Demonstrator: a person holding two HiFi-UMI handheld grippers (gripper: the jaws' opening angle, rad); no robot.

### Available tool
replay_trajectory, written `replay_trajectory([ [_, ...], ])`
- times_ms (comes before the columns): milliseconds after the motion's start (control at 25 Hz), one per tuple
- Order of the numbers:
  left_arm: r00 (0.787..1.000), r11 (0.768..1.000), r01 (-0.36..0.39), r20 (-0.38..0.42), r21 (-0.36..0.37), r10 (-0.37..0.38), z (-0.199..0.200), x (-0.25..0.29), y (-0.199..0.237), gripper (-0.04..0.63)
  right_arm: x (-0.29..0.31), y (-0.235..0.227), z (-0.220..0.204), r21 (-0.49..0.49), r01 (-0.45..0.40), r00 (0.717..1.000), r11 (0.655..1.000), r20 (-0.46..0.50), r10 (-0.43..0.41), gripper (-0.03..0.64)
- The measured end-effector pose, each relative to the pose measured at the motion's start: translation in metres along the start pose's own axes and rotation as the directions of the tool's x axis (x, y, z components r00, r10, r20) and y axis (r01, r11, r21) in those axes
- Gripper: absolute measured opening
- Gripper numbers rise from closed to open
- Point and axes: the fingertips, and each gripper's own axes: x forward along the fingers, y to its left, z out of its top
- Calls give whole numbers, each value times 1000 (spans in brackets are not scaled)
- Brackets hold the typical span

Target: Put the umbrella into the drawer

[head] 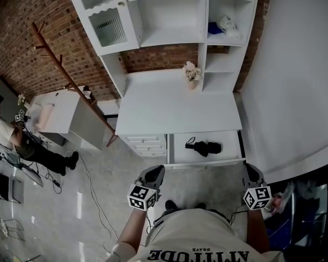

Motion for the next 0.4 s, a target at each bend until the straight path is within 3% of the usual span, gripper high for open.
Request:
replay_trajectory([
  [400,1000,1000,1,19,-9,-1,7,1,-4,28,1,2,5,4,-13,1000,1000,13,13,35],
])
